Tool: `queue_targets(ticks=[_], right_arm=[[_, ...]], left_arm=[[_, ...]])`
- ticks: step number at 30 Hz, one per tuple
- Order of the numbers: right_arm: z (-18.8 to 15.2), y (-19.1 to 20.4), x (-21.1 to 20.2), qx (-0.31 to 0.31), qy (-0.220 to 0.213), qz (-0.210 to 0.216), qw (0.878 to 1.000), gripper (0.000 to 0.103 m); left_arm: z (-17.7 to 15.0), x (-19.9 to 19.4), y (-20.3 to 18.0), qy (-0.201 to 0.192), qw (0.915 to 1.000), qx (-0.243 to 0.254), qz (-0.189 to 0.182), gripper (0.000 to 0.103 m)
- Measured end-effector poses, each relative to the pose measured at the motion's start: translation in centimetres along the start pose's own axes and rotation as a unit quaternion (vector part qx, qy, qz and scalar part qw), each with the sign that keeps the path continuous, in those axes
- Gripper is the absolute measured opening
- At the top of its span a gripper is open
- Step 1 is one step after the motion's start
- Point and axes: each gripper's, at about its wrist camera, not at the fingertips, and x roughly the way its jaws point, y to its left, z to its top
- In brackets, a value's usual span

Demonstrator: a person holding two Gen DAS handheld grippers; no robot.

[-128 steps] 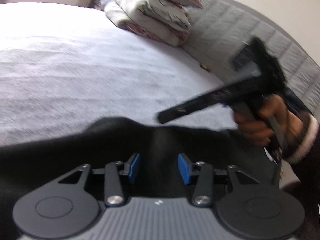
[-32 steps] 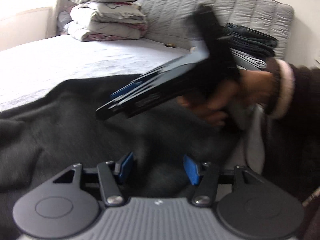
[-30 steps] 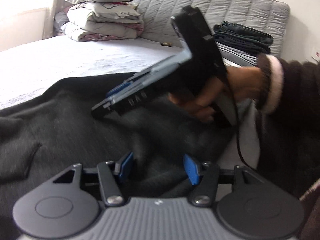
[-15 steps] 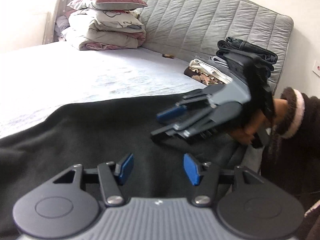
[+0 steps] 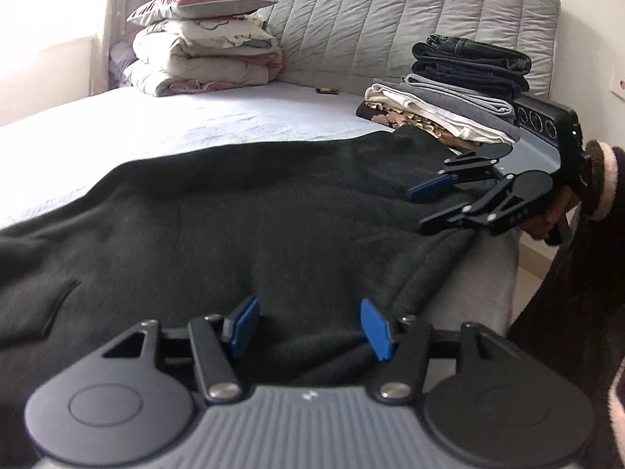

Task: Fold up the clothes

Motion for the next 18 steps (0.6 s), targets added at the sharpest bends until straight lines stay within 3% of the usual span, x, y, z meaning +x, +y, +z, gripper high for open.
queue_targets(ticks=[5,11,15,18], right_arm=[[2.0,-1.9,-1.3,0.030,0.012,-0.007,0.999,0.061],[5.8,-0.8,1.2,0.007,-0.031,-0.044,0.999,0.065],[7.8,0.8,4.3,-0.035,-0.021,-0.042,0.998,0.065],[9.1,2.2,6.5,-0.061,-0.015,-0.024,0.998,0.065]], left_arm=[[1.7,-1.8,2.1,0.007,0.9993,-0.032,-0.018,0.060],[3.6,-2.6,5.1,-0.048,0.9950,-0.057,0.065,0.063],[2.7,-1.8,6.8,-0.022,0.9911,-0.051,0.121,0.063],[0.9,-2.0,7.8,-0.005,0.9894,-0.047,0.138,0.063]])
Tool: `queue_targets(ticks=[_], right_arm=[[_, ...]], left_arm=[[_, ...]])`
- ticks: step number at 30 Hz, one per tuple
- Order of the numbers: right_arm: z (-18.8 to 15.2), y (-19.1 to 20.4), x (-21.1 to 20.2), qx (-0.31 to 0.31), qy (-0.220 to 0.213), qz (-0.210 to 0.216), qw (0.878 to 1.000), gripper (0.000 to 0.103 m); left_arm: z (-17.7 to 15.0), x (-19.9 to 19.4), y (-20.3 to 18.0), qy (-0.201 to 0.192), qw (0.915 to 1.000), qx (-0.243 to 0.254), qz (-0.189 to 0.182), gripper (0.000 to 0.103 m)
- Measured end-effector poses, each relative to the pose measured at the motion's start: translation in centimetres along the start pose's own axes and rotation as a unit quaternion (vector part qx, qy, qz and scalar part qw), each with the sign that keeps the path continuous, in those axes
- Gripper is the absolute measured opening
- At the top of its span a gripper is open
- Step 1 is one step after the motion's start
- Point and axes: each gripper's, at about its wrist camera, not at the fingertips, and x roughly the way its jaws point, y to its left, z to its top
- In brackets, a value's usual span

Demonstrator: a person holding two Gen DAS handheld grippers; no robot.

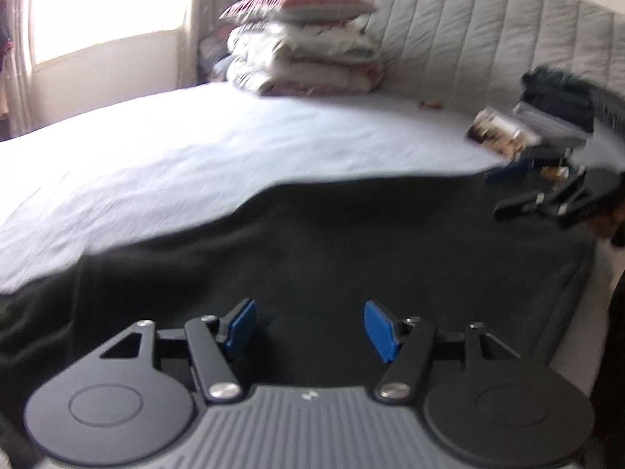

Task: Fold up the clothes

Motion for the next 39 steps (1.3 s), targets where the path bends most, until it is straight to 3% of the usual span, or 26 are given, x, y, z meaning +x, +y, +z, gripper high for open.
queue_targets(ticks=[7,12,18,25,34,39], right_arm=[[2.5,2.4,4.8,-0.040,0.016,0.030,0.999,0.065],[3.3,3.4,6.5,-0.041,0.020,0.042,0.998,0.065],[4.0,4.8,7.7,-0.031,-0.003,0.049,0.998,0.065],[3.6,4.2,9.2,-0.008,0.006,0.061,0.998,0.066],[1.7,0.4,6.5,0.030,0.013,0.064,0.997,0.066],[-0.1,-1.3,4.1,0.037,0.015,0.057,0.998,0.066]], left_arm=[[-2.6,-3.4,1.6,-0.003,0.9995,0.031,0.004,0.065],[-2.0,-6.3,4.3,-0.029,0.9987,-0.041,-0.003,0.062],[0.2,-5.3,4.6,-0.049,0.9982,-0.035,0.008,0.062],[4.2,-1.1,2.3,-0.044,0.9987,0.004,-0.024,0.062],[7.3,5.5,-3.4,-0.013,0.9948,0.055,-0.084,0.062],[7.6,8.9,-5.9,0.012,0.9926,0.088,-0.083,0.062]])
